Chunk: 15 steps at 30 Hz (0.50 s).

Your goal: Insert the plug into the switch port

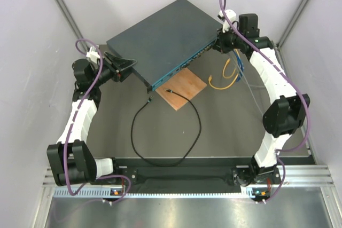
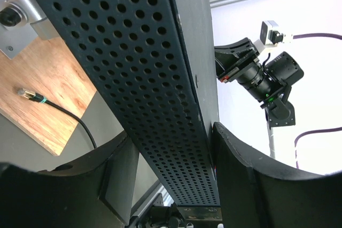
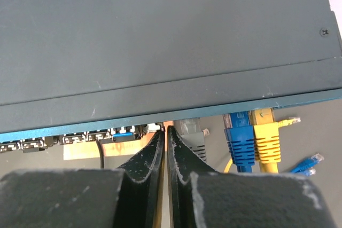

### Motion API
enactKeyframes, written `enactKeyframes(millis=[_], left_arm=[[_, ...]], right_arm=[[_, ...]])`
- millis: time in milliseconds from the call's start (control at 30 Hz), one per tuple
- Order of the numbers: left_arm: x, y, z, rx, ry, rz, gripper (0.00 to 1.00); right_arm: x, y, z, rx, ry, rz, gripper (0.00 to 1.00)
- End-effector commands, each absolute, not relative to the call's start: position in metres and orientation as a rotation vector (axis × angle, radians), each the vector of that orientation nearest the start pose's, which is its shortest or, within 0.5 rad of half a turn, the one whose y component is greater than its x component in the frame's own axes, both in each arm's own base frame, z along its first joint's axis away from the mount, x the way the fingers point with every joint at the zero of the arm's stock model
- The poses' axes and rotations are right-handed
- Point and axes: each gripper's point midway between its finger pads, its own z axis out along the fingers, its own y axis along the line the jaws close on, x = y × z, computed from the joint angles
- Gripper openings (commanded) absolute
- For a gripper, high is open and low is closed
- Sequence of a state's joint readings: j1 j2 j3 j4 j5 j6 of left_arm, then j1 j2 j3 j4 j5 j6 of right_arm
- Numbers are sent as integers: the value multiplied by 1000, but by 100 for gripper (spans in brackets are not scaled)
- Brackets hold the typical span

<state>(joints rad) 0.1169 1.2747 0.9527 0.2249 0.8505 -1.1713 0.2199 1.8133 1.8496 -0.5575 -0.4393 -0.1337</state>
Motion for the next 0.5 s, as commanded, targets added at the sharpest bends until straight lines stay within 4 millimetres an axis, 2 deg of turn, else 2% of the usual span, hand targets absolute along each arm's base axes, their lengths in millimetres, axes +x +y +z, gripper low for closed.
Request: enactKeyframes(millis=[0,233,300,333,400,433,467], left_arm=[[395,-109,312,-383,1755,-1310,0],[396,-109,309,-376,1763,-1299,0],[395,-109,312,-369,1757,-1303,0],[395,-109,315,-361,1752,-1304,1],[395,-109,320,-351,1740,-1304,6],[396,-108,324,-348,1725,-1304,8],[395,-107,326,-349,1717,-1307,13]], right_arm=[[505,230,373,-690,1623,536,4],[510,240,374,-707,1610,525,4],[503,238,378,-716,1608,522,6],[499,237,371,-728,1621,520,6],[490,232,369,-740,1624,516,11],[478,228,367,-752,1623,513,14],[471,224,366,-761,1622,509,23]])
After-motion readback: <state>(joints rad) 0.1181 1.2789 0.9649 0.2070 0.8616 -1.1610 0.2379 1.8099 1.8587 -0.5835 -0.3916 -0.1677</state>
